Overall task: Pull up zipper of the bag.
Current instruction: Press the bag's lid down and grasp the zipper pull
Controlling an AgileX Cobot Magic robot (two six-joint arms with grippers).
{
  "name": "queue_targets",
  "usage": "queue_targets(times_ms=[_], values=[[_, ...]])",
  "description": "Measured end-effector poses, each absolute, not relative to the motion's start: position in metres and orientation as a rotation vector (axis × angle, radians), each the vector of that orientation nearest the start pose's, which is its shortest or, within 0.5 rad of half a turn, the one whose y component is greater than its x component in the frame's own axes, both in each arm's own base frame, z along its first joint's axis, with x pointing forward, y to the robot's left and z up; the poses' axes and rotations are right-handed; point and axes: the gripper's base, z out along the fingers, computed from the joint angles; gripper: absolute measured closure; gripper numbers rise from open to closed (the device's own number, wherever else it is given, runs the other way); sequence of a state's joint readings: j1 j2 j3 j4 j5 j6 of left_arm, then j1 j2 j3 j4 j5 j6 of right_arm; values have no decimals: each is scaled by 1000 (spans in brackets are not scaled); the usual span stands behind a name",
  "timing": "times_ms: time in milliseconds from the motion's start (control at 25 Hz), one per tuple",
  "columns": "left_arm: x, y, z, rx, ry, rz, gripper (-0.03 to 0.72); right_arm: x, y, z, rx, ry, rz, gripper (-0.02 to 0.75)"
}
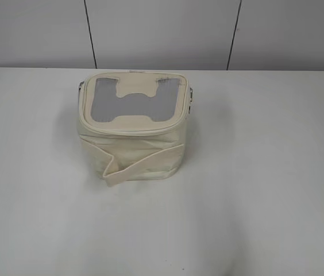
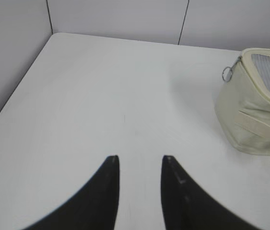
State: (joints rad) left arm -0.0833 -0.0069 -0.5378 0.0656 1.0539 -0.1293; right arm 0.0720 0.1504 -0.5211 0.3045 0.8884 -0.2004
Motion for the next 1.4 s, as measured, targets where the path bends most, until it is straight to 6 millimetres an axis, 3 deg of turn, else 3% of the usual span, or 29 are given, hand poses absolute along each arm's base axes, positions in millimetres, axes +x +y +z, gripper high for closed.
queue_targets(times_ms=[240,440,600,760,960,1120,1240,1320,1400], values=[[-10,6,288,-50,1991,-59,446,118,51,313,-472,1974,470,181],[-10,6,288,-49,1991,-60,446,227,79,306,-642,2035,604,182],[-10,6,288,-49,1991,-59,446,316,128,302,-817,2026,694,184],[-10,6,288,-49,1991,-59,446,385,181,283,-981,1989,831,185],[-10,6,288,-50,1996,-55,446,437,229,257,-1107,1975,928,189],[-6,5,292,-47,2048,-73,446,452,256,223,-1204,2039,956,192],[6,-7,295,15,2098,-237,446,457,268,204,-1220,2075,966,212],[17,-18,300,80,2096,-391,446,458,271,193,-1226,2102,969,269],[33,-28,306,136,2082,-518,446,458,270,189,-1232,2116,967,391]])
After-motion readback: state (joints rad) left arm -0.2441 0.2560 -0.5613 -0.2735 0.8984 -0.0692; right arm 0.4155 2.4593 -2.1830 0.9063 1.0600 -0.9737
